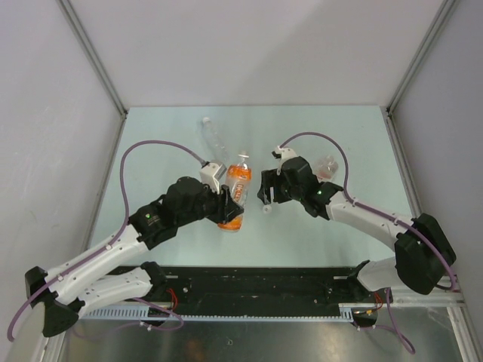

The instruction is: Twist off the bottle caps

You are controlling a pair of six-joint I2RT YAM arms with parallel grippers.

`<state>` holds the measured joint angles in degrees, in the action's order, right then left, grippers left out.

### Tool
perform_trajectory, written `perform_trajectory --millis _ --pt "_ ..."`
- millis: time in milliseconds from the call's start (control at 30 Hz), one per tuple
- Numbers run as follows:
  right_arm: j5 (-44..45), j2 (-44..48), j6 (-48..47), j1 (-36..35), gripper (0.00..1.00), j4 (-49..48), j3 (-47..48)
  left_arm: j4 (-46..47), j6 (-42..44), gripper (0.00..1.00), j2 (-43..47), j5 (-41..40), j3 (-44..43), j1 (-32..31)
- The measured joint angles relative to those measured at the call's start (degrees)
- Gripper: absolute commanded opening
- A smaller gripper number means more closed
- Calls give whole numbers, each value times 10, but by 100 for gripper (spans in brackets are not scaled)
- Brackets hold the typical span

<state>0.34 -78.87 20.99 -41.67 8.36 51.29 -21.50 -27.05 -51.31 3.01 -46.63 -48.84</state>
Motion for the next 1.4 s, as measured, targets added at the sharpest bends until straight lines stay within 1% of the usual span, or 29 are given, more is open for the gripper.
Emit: perform_trajectory --millis 67,200,367,533,700,900,1000,1167,1300,1400 --pt "7 0 -2 0 84 0 0 0 1 0 0 7 0 0" --pt "14 2 -3 0 91 0 0 4 1 0 0 14 0 0" --pt "16 25 -3 5 93 4 0 8 1 0 0 20 0 0" --pt "-17 58 0 30 97 3 0 9 1 0 0 22 0 0" --pt "-77 87 6 68 99 -2 0 9 1 0 0 22 0 0" --pt "-188 144 16 119 99 -18 0 9 3 0 9 24 0 0" --pt "-250 174 32 149 99 -37 0 12 9 0 13 39 0 0" --pt "-341 202 75 184 99 -94 1 19 23 0 14 73 0 0" --pt "-403 204 121 188 99 -150 1 31 34 0 13 113 0 0" --pt "-432 202 153 185 99 -189 1 37 40 0 4 138 -6 -3"
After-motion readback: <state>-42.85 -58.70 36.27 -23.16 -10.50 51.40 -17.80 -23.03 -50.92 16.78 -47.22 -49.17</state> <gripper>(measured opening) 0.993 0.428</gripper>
